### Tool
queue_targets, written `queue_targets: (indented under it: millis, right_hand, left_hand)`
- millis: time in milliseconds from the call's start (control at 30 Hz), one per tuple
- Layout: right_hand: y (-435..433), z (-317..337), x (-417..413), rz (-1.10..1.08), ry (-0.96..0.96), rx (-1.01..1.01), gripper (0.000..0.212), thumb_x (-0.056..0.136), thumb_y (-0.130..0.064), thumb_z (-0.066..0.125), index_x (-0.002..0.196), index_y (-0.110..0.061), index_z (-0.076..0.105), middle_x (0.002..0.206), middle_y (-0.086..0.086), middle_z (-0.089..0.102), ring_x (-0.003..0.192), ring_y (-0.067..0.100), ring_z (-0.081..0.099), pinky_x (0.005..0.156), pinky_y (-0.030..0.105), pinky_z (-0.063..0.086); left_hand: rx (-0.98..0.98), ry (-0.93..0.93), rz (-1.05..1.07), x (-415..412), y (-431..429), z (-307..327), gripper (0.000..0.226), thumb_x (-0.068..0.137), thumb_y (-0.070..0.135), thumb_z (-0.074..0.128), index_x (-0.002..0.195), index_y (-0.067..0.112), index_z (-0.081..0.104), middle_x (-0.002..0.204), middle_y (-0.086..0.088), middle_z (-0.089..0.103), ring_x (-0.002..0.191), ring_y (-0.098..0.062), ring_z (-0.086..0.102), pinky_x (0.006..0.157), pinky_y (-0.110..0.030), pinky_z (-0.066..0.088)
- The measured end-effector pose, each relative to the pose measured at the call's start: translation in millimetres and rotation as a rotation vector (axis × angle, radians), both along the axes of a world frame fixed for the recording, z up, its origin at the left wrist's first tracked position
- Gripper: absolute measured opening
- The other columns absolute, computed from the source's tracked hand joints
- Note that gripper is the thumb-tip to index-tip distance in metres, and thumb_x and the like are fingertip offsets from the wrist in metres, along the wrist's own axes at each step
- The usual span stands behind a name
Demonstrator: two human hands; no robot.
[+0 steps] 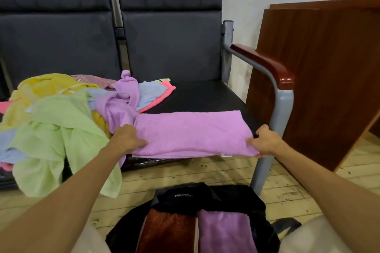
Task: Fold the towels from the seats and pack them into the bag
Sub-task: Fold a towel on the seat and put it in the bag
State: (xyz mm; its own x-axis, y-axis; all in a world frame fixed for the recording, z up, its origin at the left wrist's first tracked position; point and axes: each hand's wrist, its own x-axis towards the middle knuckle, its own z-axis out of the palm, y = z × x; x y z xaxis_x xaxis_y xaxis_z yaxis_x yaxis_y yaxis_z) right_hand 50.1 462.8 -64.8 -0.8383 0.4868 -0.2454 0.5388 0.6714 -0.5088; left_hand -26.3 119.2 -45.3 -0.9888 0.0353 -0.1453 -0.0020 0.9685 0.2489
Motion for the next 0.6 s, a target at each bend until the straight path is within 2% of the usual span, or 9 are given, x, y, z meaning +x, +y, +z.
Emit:
queue_targets:
  millis: [100, 167, 233, 300, 400, 467, 533, 600]
  right_hand:
    - [2, -3, -6, -0.031, 0.029, 0.058, 0.062, 0.092, -0.044, 0.060, 0.131, -0.003, 0.036, 0.113, 0.015, 0.060, 0.075, 0.020, 0.057, 0.044, 0.022, 0.035]
    - [1, -5, -10, -0.014, 0.039, 0.072, 0.050, 0.090, -0.046, 0.063, 0.113, -0.004, 0.048, 0.094, 0.009, 0.059, 0.075, 0.020, 0.055, 0.046, 0.023, 0.032]
    - [-2, -5, -13, 0.005, 0.032, 0.094, 0.039, 0.091, -0.044, 0.062, 0.084, -0.007, 0.054, 0.072, 0.003, 0.053, 0.065, 0.015, 0.052, 0.048, 0.023, 0.031]
    - [-5, -6, -16, 0.016, 0.033, 0.099, 0.037, 0.093, -0.040, 0.061, 0.071, -0.011, 0.052, 0.065, 0.002, 0.048, 0.061, 0.013, 0.050, 0.050, 0.022, 0.032]
    - [-8, -4, -21, 0.035, 0.028, 0.067, 0.037, 0.092, -0.038, 0.060, 0.068, -0.012, 0.053, 0.064, 0.002, 0.045, 0.065, 0.015, 0.050, 0.057, 0.025, 0.035]
    - [-12, -1, -21, 0.007, 0.097, -0.041, 0.033, 0.093, -0.037, 0.058, 0.073, -0.010, 0.054, 0.069, 0.003, 0.047, 0.069, 0.017, 0.050, 0.062, 0.028, 0.036]
    - [-15, 3, -21, -0.079, 0.259, -0.235, 0.028, 0.095, -0.032, 0.055, 0.082, -0.007, 0.055, 0.077, 0.007, 0.050, 0.070, 0.017, 0.048, 0.063, 0.030, 0.035]
    - [-16, 7, -21, -0.148, 0.408, -0.382, 0.020, 0.093, -0.022, 0.058, 0.085, -0.005, 0.058, 0.087, 0.013, 0.055, 0.074, 0.020, 0.050, 0.067, 0.032, 0.038]
  left_hand:
    - [0.012, -0.040, -0.006, -9, -3, -4, 0.043, 0.090, 0.045, 0.060, 0.100, 0.003, 0.055, 0.106, -0.015, 0.057, 0.099, -0.026, 0.053, 0.074, -0.028, 0.036]
    - [0.012, -0.051, -0.014, -10, -2, -4, 0.048, 0.090, 0.046, 0.058, 0.107, 0.001, 0.056, 0.107, -0.015, 0.058, 0.095, -0.025, 0.052, 0.073, -0.026, 0.033]
    - [-0.004, -0.064, -0.037, -9, 1, -3, 0.054, 0.091, 0.048, 0.056, 0.117, 0.000, 0.053, 0.118, -0.016, 0.058, 0.096, -0.023, 0.051, 0.075, -0.025, 0.034]
    - [-0.014, -0.133, -0.056, -9, 2, -1, 0.057, 0.088, 0.052, 0.058, 0.113, 0.001, 0.053, 0.115, -0.014, 0.057, 0.088, -0.020, 0.051, 0.070, -0.024, 0.038]
    - [0.044, -0.260, -0.049, -10, 1, 0, 0.051, 0.082, 0.055, 0.065, 0.083, 0.007, 0.050, 0.076, -0.008, 0.058, 0.057, -0.015, 0.052, 0.042, -0.019, 0.040]
    - [0.105, -0.287, -0.040, -10, -1, -2, 0.047, 0.083, 0.051, 0.067, 0.082, 0.007, 0.049, 0.063, -0.006, 0.055, 0.049, -0.013, 0.048, 0.038, -0.018, 0.037]
    - [0.152, -0.261, -0.036, -9, -1, -5, 0.044, 0.085, 0.047, 0.066, 0.092, 0.006, 0.051, 0.063, -0.005, 0.054, 0.051, -0.014, 0.047, 0.040, -0.019, 0.036]
    - [0.151, -0.198, -0.042, -6, 3, -6, 0.044, 0.091, 0.042, 0.060, 0.111, 0.004, 0.051, 0.083, -0.010, 0.061, 0.065, -0.018, 0.054, 0.049, -0.021, 0.041]
